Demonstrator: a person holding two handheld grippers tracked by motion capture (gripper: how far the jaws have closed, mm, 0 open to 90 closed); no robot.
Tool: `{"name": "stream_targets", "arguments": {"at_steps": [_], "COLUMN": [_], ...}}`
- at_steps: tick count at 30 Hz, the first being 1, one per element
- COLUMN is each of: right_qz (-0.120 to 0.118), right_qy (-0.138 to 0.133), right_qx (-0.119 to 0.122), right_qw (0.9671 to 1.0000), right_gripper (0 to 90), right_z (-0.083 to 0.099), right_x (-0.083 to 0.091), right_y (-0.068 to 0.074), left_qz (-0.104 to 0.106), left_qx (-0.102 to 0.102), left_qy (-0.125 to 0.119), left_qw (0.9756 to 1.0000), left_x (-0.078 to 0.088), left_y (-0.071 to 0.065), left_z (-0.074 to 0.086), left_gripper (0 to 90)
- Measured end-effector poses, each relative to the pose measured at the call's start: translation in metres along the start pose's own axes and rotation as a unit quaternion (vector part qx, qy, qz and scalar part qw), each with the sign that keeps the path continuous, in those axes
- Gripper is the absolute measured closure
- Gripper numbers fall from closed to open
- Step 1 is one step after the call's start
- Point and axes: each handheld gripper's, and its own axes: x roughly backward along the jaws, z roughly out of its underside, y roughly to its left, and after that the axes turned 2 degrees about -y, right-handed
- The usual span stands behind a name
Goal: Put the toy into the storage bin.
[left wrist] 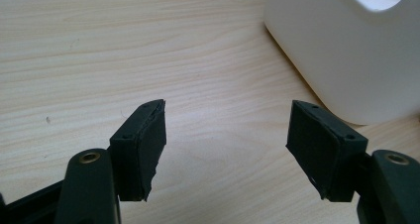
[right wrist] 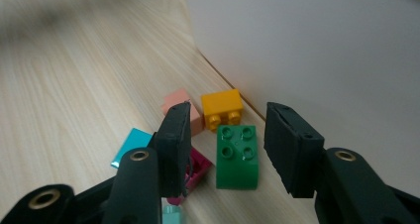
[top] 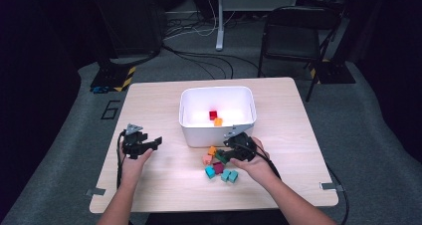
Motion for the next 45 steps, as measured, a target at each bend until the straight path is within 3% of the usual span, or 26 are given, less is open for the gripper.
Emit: {"name": "stream_targets", "arguments": {"at_steps": [8,18,45], "right_qz": [0.007,0.010,0.012], "right_qy": [0.016,0.027,0.047], "right_qx": [-0.015,-0.022,-0.015], "right_qw": [0.9997,0.9993,0.9987], "right_gripper": [53.1,53.0,53.0], "right_z": [0.020,0.035,0.038], "right_x": [-0.016,-0.029,-0.048], "right_y": [-0.011,-0.015,-0.012], "left_qz": [0.000,0.000,-0.001], "left_qx": [0.000,-0.001,0.000], "left_qy": [0.000,0.001,-0.002], "left_qw": [1.0000,1.0000,1.0000], "left_x": [0.001,0.000,0.000], "left_y": [0.000,0.000,0.000], "left_z": [0.000,0.000,0.000], "left_gripper": [31.1,31.0,31.0]}}
